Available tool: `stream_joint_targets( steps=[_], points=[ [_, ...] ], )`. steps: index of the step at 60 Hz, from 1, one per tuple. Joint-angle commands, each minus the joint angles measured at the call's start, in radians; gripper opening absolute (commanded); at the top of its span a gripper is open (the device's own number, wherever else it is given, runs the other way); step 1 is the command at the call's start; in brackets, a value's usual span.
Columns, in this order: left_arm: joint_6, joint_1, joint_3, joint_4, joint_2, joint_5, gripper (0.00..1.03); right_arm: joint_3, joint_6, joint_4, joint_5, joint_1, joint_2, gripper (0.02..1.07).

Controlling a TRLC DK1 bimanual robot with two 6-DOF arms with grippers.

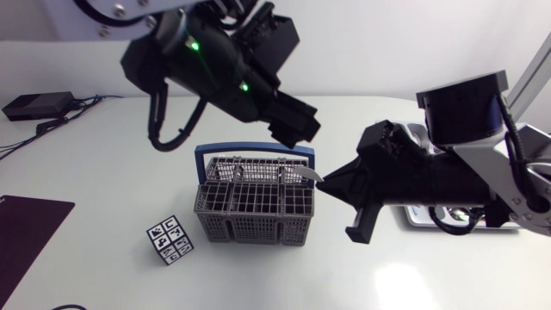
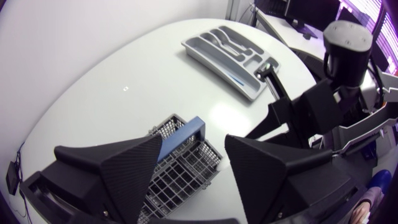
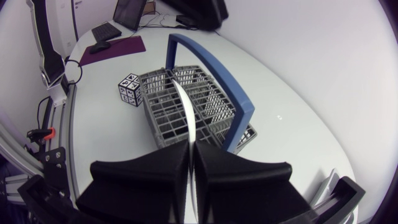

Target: Transfer all utensils from the basket to the drawer tray.

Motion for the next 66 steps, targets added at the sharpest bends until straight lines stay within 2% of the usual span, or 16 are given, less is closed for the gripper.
stream_joint_targets(
  steps=[1, 8, 16, 30, 48, 66],
  points=[
    [-0.036, 0.033, 0.042, 0.021, -0.061, 0.001, 0.9, -0.02, -0.052, -0.042, -0.029, -0.04, -0.026, 0.07],
    [-0.036, 0.058, 0.042, 0.026, -0.079, 0.001, 0.95, -0.011, -0.134, -0.137, -0.085, -0.123, -0.054, 0.07],
    [-0.03, 0.084, 0.032, 0.024, -0.106, 0.001, 0.95, 0.008, -0.282, -0.272, -0.164, -0.269, -0.075, 0.07],
    [0.004, 0.148, -0.018, 0.018, -0.155, -0.001, 0.97, 0.068, -0.71, -0.541, -0.283, -0.651, 0.003, 0.07],
    [0.062, 0.227, -0.121, 0.019, -0.216, -0.01, 0.97, 0.25, -1.189, -0.72, -0.268, -1.031, 0.342, 0.07],
    [0.085, 0.297, -0.231, 0.036, -0.264, -0.012, 0.97, 0.565, -1.39, -0.723, -0.115, -1.194, 0.696, 0.08]
  ],
)
